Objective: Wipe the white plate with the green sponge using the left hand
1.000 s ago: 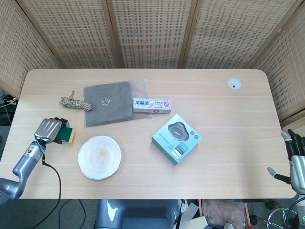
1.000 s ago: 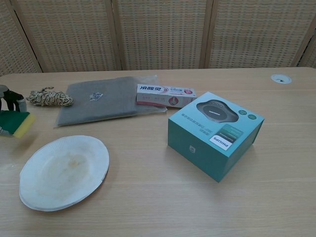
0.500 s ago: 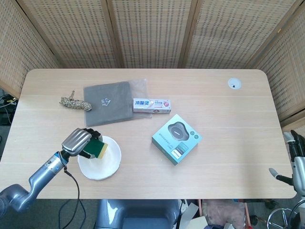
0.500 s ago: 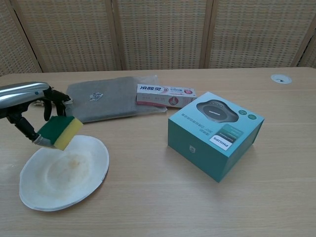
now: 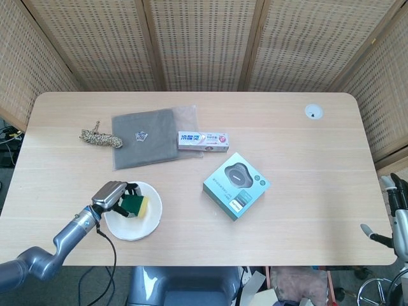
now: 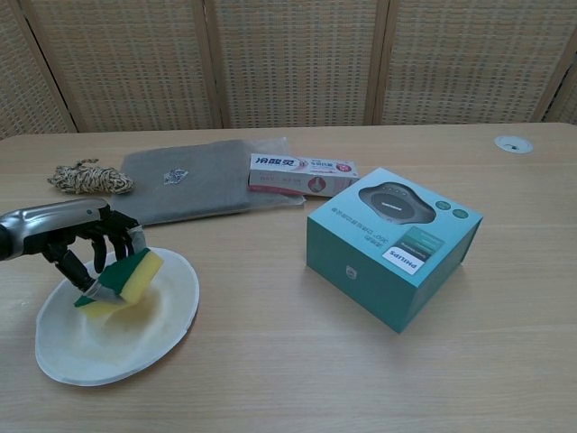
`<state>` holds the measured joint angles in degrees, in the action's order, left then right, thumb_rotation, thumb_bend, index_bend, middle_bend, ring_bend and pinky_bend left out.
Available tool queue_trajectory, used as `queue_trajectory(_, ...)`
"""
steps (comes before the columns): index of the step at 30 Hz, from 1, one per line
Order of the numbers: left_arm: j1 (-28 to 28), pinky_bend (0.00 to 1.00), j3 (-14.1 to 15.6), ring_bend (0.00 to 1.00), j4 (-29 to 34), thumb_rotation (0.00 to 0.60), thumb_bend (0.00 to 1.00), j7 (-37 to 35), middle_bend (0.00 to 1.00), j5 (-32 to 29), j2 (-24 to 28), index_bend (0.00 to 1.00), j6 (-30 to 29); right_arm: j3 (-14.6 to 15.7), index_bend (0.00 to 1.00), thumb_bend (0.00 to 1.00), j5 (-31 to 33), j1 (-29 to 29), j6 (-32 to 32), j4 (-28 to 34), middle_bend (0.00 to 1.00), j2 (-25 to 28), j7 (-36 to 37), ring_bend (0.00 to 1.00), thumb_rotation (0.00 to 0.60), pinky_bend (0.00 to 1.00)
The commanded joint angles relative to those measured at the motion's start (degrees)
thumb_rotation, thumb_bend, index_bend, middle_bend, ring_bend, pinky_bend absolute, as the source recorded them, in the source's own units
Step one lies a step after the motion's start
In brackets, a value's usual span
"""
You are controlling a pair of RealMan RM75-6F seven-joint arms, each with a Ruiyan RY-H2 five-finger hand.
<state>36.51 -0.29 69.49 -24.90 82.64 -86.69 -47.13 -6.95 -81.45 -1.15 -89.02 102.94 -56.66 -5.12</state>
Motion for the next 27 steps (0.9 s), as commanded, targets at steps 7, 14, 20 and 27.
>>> queue_trajectory(7,0.81,0.48,0.16,0.40,-5.15,0.600,0.03,-1.44,0.48,-0.26,-3.99,0.52,2.04,-0.04,0.00,0.00,0.28,-0.03,0.08,0.15,0.00,-0.08,-0.31,0.00,0.600,0.00)
queue_trajectory(14,0.66,0.48,0.38,0.40,-7.34,0.600,0.03,-2.29,0.48,-0.11,-5.73,0.52,2.07,-0.10,0.00,0.00,0.42,-0.08,0.21,0.08,0.00,-0.06,-0.18,0.00,0.600,0.00)
queue_trajectory(20,0.69,0.48,0.14,0.40,-7.32,0.600,0.03,-3.29,0.48,0.18,-5.18,0.52,1.53,-0.09,0.00,0.00,0.44,0.00,0.24,0.23,0.00,0.25,0.48,0.00,0.600,0.00)
queue_trajectory(27,1.18,0.48,-1.84,0.40,-0.38,0.600,0.03,-5.53,0.48,2.01,-0.63,0.52,-2.68,-0.09,0.00,0.00,0.10,0.19,-0.11,0.36,0.00,0.60,1.28,0.00,0.600,0.00)
